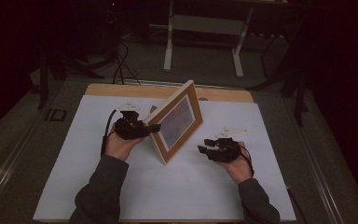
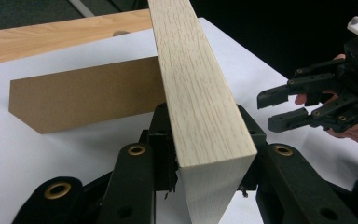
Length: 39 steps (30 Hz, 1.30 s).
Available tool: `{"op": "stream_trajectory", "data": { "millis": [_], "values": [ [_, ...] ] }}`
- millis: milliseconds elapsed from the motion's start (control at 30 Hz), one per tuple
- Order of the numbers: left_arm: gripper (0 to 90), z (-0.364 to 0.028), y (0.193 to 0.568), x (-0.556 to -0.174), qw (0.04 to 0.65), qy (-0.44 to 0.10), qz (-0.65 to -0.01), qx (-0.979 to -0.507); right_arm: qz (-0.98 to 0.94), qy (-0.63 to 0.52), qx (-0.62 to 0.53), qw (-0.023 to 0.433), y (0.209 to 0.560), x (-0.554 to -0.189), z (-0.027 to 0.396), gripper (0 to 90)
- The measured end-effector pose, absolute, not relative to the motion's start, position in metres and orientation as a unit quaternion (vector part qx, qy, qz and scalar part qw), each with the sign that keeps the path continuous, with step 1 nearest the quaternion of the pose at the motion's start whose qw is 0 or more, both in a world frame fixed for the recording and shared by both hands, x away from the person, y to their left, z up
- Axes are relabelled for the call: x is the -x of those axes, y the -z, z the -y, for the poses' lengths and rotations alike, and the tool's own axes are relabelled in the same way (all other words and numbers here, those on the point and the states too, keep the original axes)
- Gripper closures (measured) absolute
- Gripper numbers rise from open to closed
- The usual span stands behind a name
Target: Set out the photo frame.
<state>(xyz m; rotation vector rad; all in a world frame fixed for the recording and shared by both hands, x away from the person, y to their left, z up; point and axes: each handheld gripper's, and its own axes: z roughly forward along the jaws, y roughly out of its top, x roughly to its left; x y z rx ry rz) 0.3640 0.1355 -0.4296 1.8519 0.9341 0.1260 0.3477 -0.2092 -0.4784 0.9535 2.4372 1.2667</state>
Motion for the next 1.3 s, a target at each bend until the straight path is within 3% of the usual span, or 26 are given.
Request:
{"op": "stream_trajectory", "data": {
  "millis": [533,1000,1300],
  "values": [
    [67.7,-0.143,0.431,-0.368,0.513,-0.037,-0.375,-0.772,-0.828,-0.432,-0.333,0.128,0.474,-0.357,0.213,56.5],
    [67.0,-0.129,0.430,-0.348,0.493,-0.145,-0.414,-0.751,-0.826,-0.420,-0.347,0.145,0.471,-0.379,0.218,56.6],
    [68.1,-0.125,0.435,-0.339,0.512,-0.171,-0.447,-0.713,-0.820,-0.420,-0.356,0.157,0.462,-0.393,0.218,56.6]
  ]
}}
